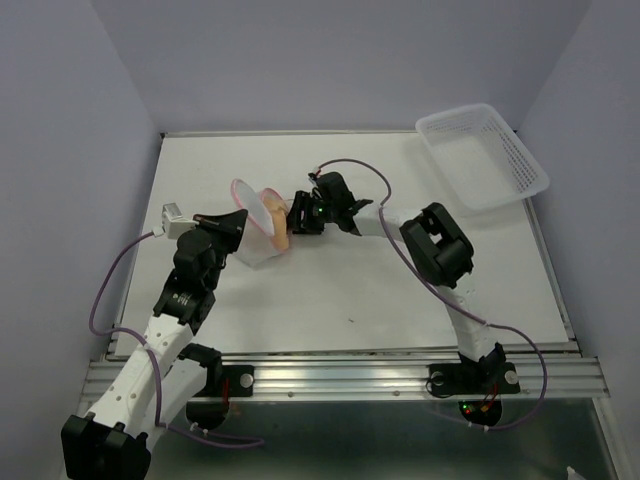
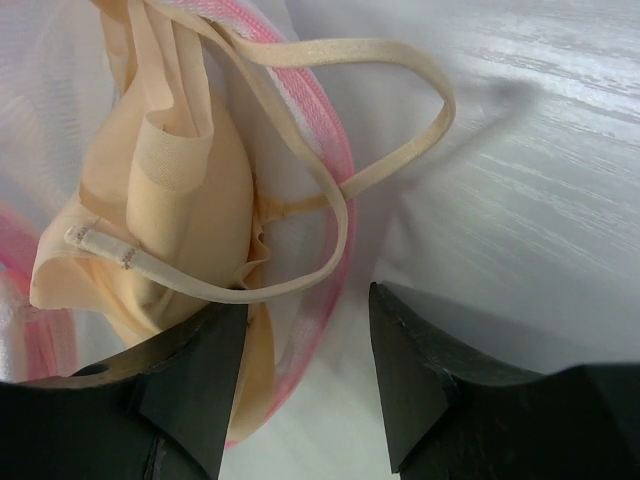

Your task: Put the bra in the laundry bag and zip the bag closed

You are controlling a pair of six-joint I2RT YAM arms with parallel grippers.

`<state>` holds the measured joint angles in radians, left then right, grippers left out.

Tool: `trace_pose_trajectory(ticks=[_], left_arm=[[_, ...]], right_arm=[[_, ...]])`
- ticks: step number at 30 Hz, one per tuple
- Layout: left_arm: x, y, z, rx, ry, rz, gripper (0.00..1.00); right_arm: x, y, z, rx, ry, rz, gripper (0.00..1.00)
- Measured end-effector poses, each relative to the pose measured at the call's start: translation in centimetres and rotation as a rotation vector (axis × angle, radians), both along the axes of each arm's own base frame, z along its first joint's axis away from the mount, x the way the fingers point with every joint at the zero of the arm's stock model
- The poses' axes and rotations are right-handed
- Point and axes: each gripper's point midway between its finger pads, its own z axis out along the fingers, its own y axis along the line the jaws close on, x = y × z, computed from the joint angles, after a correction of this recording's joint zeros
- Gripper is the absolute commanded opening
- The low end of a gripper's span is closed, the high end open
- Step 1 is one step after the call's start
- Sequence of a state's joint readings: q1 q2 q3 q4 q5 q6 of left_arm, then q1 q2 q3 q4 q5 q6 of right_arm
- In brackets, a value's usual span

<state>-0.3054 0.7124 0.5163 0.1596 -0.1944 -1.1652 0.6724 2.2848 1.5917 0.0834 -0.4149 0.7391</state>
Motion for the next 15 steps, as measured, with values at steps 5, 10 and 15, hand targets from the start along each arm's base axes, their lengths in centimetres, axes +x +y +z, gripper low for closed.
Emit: trace_pose_trajectory(ticks=[5, 10, 15], left_arm=[[-0.1, -0.2, 0.0, -0.009, 0.001, -0.01, 0.0], [-0.1, -0.6, -0.4, -0.018, 0.009, -0.03, 0.0], [0.0, -0.9, -1.1, -0.023, 0.026, -0.043, 0.0]], right_arm=[[0.0, 1.1, -0.1, 0.06, 0.025, 0.003, 0.49], [-0.4, 2.0, -0.1, 0.113, 0.061, 0.011, 0.31], [-0.8, 2.7, 0.5, 0.182, 0.08, 0.027, 0.01]])
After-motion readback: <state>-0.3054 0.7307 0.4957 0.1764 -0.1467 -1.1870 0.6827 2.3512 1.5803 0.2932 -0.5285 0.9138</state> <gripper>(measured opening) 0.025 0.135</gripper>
